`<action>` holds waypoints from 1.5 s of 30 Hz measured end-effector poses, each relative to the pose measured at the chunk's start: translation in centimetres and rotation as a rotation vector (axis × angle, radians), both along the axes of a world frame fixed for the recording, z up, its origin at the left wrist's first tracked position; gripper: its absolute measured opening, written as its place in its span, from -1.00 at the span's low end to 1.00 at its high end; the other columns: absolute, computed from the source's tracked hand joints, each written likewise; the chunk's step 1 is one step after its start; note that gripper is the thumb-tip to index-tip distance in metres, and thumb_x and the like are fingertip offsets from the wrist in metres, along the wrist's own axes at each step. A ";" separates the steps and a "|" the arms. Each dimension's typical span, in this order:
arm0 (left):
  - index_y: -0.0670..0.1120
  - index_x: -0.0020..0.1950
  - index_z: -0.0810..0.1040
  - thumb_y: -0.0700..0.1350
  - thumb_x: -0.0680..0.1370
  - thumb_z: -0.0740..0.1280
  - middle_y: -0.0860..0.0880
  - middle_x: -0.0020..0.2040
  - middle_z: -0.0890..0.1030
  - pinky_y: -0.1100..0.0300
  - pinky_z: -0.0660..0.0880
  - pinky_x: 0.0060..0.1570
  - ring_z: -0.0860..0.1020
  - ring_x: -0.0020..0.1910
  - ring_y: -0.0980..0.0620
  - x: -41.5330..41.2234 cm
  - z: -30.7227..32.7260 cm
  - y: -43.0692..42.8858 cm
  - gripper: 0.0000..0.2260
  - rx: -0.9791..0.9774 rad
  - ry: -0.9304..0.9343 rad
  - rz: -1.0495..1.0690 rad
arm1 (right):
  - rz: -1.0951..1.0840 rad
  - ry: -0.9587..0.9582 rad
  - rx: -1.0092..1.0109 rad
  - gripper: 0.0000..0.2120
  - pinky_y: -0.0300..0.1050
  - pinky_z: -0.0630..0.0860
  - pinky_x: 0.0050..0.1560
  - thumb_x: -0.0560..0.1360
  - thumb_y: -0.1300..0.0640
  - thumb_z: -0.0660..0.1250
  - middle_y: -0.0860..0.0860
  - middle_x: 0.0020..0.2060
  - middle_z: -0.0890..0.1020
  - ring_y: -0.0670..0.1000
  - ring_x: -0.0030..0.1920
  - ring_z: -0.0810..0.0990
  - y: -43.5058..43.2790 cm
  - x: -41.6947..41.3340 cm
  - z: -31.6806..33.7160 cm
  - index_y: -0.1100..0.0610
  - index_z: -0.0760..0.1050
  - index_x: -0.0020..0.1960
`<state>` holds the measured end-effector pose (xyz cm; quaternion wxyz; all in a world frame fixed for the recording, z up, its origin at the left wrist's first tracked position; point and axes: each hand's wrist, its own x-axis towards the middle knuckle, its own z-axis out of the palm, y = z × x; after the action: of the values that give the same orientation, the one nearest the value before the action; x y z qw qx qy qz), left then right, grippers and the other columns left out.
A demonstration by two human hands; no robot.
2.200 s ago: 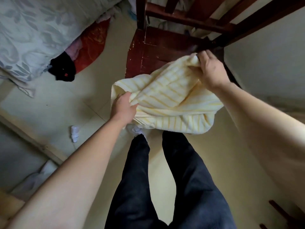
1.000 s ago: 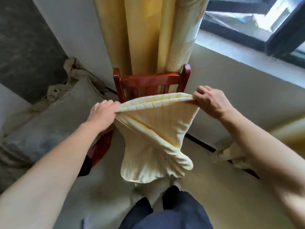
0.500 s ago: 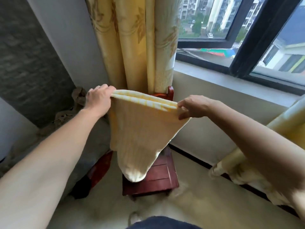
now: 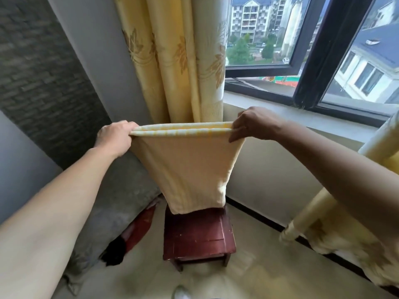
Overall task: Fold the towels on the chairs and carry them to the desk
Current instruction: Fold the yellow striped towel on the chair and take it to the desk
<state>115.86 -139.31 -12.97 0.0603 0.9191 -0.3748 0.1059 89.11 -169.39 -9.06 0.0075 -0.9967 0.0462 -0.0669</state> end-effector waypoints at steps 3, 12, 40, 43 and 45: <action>0.23 0.19 0.57 -0.25 0.50 0.20 -0.05 0.09 0.64 0.03 0.48 -0.02 0.57 0.06 -0.22 -1.0 -0.5 -0.3 -0.56 0.033 0.085 -0.054 | -0.063 0.137 -0.038 -0.63 -0.11 0.36 -0.35 0.34 -0.32 0.47 0.00 -0.41 0.53 0.10 -0.31 0.49 -0.4 -0.9 1.1 -0.01 0.61 -0.23; 0.16 0.10 0.62 -0.29 0.47 0.23 -0.07 0.04 0.63 -0.02 0.53 -0.04 0.57 0.03 -0.25 -0.4 -1.5 -0.2 -0.59 -0.177 0.070 -0.012 | -0.076 -0.069 -0.001 -0.63 -0.06 0.50 -0.22 0.44 -0.25 0.43 0.05 -0.17 0.64 0.13 -0.19 0.59 -0.7 -1.2 0.9 0.04 0.69 -0.01; -0.24 0.04 0.58 -0.11 -0.06 0.51 -0.13 -0.41 0.52 0.38 0.19 -0.64 0.32 -0.67 0.06 3.2 -1.4 5.1 -0.32 -0.609 1.646 -0.136 | -0.134 0.223 1.464 -0.43 -0.16 0.64 -0.04 0.14 0.02 0.70 0.05 0.00 0.71 -0.01 0.02 0.70 -1.0 0.3 -0.3 0.13 0.67 0.10; -0.19 -0.02 0.61 -0.12 0.21 0.45 -0.07 -0.44 0.56 0.36 0.33 -0.54 0.38 -0.60 0.09 3.9 -0.9 4.5 -0.64 -0.741 1.728 -0.170 | -0.123 0.190 1.547 -0.76 -0.19 0.64 -0.15 0.30 0.14 0.56 0.07 -0.16 0.71 -0.03 -0.15 0.70 -1.5 0.8 0.3 0.18 0.71 -0.06; -0.17 0.05 0.60 -0.15 0.33 0.37 -0.09 -0.31 0.59 0.28 0.51 -0.27 0.46 -0.33 0.03 4.8 -1.1 3.7 -0.69 -0.880 1.753 -0.139 | -0.126 0.126 1.613 -0.30 -0.11 0.64 -0.02 0.18 0.00 0.65 0.16 0.08 0.66 0.05 0.02 0.68 -2.1 1.5 0.0 0.26 0.59 0.24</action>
<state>120.69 -135.66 -14.05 0.6600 0.5435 -0.1778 -0.4873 90.56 -171.53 -9.08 0.7173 -0.6818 0.1367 0.0430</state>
